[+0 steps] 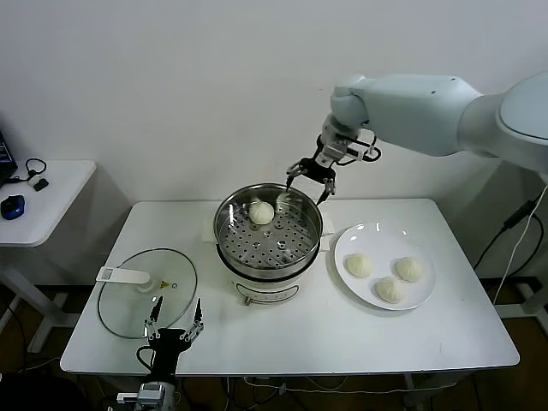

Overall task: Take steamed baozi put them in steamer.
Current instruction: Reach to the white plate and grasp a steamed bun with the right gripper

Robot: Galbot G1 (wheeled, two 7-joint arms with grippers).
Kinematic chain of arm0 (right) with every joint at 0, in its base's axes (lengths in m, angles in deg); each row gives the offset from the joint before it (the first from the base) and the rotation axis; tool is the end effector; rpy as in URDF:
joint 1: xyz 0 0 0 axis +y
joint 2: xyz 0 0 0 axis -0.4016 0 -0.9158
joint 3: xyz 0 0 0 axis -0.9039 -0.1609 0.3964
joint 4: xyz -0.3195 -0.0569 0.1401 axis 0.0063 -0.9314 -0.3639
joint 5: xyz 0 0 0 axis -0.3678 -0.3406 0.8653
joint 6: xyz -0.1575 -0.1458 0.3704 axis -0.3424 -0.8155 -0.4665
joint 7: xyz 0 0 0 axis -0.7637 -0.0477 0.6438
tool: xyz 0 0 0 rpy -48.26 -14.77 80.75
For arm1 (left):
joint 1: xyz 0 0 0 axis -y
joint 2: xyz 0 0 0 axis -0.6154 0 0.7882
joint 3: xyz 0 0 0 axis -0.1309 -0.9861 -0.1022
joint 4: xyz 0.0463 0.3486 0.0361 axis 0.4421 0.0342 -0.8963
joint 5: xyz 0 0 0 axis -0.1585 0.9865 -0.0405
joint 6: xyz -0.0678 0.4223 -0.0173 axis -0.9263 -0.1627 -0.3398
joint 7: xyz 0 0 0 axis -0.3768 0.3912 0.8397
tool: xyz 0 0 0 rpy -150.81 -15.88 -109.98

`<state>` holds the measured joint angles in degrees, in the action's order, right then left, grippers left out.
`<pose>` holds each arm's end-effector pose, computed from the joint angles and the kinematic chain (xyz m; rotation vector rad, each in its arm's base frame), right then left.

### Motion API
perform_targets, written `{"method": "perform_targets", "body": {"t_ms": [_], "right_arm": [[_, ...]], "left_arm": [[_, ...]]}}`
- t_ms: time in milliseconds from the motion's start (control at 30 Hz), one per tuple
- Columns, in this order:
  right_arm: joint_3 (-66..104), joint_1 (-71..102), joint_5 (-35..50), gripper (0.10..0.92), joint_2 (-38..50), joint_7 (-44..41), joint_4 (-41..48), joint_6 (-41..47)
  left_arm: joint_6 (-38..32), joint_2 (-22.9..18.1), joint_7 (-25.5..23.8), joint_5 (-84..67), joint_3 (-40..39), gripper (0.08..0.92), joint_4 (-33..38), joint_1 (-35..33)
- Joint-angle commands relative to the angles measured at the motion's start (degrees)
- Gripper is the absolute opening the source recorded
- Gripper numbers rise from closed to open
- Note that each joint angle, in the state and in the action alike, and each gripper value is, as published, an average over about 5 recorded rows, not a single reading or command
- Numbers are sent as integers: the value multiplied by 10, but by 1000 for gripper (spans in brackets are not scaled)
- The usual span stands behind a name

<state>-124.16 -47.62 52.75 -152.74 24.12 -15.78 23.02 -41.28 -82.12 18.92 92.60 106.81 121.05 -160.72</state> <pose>0.6807 0.0297 -0.0200 1.9353 -0.8460 2.0688 0.2086 0.0281 -0.4455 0.0034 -3.0626 -0.2546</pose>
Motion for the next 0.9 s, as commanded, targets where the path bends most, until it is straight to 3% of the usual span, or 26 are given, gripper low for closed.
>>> {"method": "perform_targets", "body": {"t_ms": [33, 467, 900], "right_arm": [[-99, -79, 101, 823, 72, -14, -128, 266], [-71, -36, 233, 823, 160, 17, -216, 515], [13, 81, 187, 823, 171, 3, -137, 543]], "left_arm": [[-2, 0, 0, -1, -1, 823, -2, -1], [-1, -3, -1, 4, -5, 823, -2, -2], [-3, -11, -2, 15, -2, 823, -3, -5]]}}
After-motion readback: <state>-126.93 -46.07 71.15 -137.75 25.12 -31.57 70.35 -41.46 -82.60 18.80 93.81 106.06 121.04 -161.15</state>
